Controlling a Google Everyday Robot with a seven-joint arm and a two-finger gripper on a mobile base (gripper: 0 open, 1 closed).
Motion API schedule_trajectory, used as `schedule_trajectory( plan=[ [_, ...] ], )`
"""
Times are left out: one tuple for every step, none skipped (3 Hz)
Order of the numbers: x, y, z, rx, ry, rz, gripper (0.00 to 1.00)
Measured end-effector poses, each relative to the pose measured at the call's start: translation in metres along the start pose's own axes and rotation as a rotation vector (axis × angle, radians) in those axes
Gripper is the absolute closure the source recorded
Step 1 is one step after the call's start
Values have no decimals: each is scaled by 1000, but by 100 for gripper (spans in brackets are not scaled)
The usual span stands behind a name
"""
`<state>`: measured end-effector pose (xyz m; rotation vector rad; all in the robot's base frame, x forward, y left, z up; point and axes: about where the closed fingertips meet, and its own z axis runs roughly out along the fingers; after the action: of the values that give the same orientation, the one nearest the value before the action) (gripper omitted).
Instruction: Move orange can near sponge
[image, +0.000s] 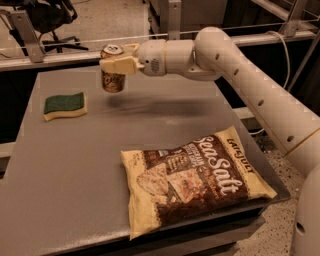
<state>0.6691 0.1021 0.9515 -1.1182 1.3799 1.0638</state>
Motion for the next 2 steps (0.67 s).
schedule_trajectory(
  plan=[
    [16,18,29,-55,35,14,100],
    [29,27,45,-85,57,26,85]
  ],
)
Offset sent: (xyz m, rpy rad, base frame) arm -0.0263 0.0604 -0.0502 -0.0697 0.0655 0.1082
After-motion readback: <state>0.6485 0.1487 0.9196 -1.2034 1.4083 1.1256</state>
